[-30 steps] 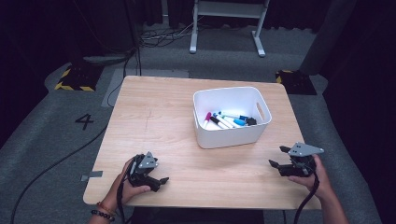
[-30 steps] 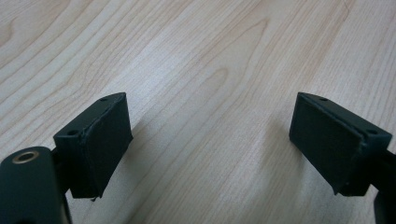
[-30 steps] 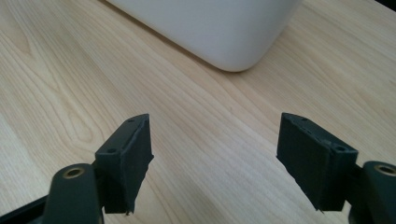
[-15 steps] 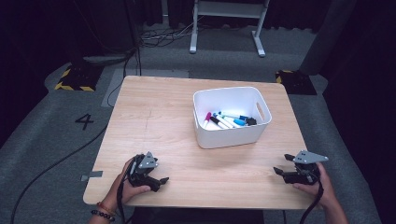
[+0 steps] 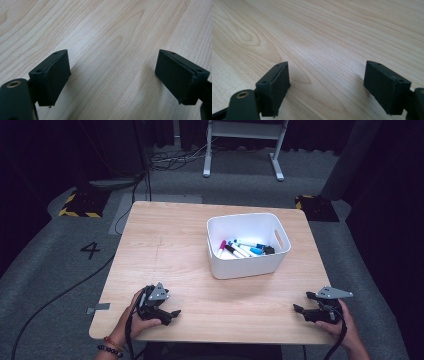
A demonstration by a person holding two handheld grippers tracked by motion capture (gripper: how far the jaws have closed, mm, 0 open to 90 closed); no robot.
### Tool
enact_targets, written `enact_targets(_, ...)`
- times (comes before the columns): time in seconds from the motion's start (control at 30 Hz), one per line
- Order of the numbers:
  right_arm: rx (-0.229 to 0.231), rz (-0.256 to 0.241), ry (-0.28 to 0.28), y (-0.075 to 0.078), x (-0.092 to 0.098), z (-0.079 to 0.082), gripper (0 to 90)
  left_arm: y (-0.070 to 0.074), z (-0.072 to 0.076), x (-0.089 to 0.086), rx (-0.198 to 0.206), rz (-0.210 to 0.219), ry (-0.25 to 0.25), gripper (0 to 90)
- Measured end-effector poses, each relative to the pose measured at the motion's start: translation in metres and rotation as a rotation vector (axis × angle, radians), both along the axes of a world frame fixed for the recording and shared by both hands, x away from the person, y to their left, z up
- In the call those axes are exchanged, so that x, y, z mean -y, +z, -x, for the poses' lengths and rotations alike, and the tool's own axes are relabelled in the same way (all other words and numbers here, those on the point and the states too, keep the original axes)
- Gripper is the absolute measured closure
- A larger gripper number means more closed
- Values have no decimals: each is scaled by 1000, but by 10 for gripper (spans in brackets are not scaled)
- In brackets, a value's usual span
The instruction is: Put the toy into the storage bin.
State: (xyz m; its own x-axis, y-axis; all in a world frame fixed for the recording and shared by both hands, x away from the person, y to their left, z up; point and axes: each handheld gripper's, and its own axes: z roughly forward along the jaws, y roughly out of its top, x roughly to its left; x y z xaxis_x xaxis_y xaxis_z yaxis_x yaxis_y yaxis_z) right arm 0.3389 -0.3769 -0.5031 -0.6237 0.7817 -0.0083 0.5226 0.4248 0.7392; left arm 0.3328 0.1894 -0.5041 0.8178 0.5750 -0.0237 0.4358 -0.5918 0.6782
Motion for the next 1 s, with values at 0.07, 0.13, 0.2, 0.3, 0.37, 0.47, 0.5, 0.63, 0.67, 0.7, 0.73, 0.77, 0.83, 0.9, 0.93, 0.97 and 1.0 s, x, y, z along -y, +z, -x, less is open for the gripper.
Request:
enact_targets(0.07,9,-5,-4,-1,1,1,207,0,0,0,0,1,1,131)
enact_targets(0.13,10,-5,-7,-1,1,1,204,0,0,0,0,-1,0,130)
enact_targets(0.2,9,-5,-7,-1,1,1,204,0,0,0,-2,3,8,130)
enact_targets(0.3,10,-6,-3,-1,0,1,200,0,0,0,2,1,8,130)
enact_targets(0.37,9,-6,-3,-1,0,1,200,0,0,0,0,2,8,131)
enact_targets(0.47,9,-6,-3,-1,0,1,200,0,0,0,2,1,9,130)
enact_targets(0.5,9,-6,-3,-1,0,1,200,0,0,0,0,2,9,130)
enact_targets(0.63,9,-7,-1,-1,0,0,199,0,0,0,-3,5,9,131)
enact_targets(0.67,6,-7,-1,-1,0,0,200,0,0,0,-3,5,10,130)
enact_targets(0.7,8,-6,0,-1,0,-1,199,0,0,0,-1,3,10,131)
enact_targets(0.73,7,-7,-1,-1,0,-1,200,0,0,0,0,2,11,131)
enact_targets(0.77,8,-6,0,-1,0,-1,199,0,0,0,0,3,12,130)
enact_targets(0.83,7,-7,-1,-1,0,-1,199,-1,0,0,-7,9,14,131)
enact_targets(0.9,7,-6,0,-1,0,-1,199,-1,0,0,-8,9,14,131)
enact_targets(0.93,7,-6,0,-1,0,-1,199,-1,0,0,-8,11,13,131)
enact_targets(0.97,7,-6,0,-1,0,-1,200,-1,0,0,-7,9,14,131)
enact_targets(1.0,8,-4,0,-1,0,-1,199,0,0,0,-2,6,12,131)
